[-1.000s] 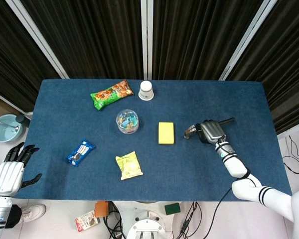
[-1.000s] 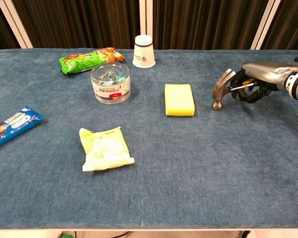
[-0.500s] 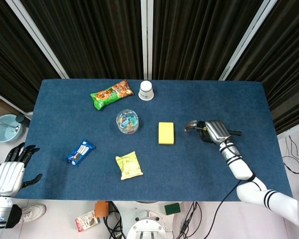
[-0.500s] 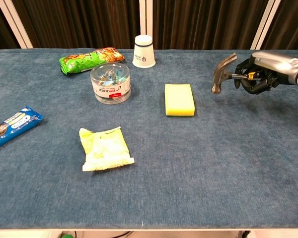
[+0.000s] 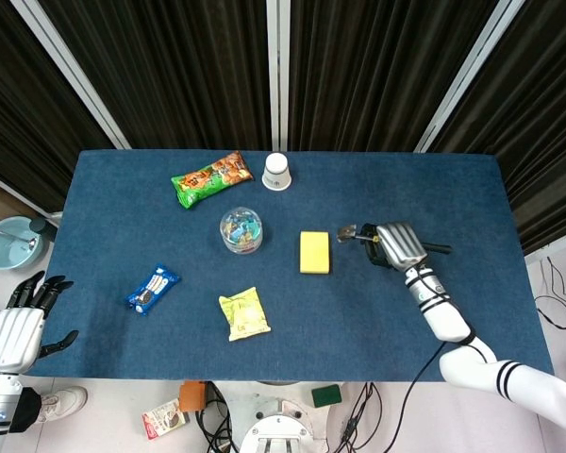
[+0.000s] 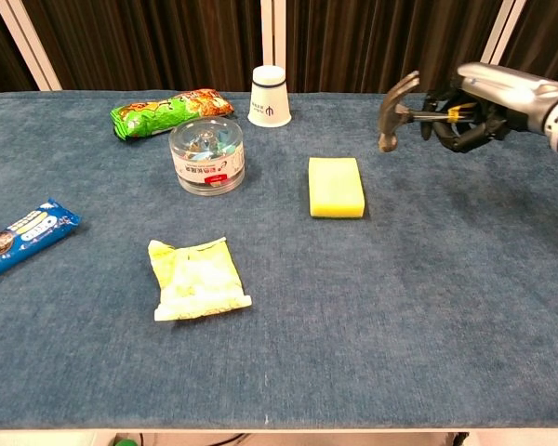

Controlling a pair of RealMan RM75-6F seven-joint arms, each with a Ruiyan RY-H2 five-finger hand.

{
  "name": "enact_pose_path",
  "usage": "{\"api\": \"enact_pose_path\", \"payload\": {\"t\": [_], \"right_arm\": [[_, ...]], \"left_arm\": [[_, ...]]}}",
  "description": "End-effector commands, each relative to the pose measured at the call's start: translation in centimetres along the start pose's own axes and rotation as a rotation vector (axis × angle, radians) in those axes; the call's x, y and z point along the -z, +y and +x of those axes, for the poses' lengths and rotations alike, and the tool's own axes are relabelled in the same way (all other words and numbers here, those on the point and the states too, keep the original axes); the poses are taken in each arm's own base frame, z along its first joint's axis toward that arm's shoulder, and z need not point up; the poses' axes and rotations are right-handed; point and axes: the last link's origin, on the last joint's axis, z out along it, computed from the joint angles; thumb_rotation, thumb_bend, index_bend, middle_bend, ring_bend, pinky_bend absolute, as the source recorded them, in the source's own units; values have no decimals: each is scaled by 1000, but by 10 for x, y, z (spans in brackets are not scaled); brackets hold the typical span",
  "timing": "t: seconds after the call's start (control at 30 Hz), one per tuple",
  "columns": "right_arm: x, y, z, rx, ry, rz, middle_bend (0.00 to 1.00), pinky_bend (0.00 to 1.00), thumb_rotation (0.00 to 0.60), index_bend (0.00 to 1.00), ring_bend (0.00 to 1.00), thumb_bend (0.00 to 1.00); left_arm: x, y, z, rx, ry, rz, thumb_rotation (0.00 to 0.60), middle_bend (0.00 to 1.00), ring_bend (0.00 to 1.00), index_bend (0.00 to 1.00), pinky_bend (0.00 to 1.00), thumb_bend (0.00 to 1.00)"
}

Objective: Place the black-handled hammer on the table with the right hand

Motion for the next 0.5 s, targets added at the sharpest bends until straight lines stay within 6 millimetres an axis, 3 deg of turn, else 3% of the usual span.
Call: {"api": "enact_pose_path", "payload": {"t": [0.03,0.23,0.4,0.5], "right_arm": [[-12,-22,-3,27,-37,23,810,867,600,973,708,1000],[-28,-46,-23,51,-102,34,819,872,600,982,713,1000],[-34,-49,-42,82,-157,10,820,873,600,984,713,1000],[-35,-51,-39,47,-133,3,820,875,600,985,714,1000]], "left_arm": [[0,0,0,0,0,2,600,170,51,205,110,143],[2,-3,-1,3,-3,11,600,170,50,205,110,143],[2,-4,-4,5,-11,16,600,170,50,204,110,143],[3,-5,-4,5,-9,15,600,170,51,204,110,143]]}}
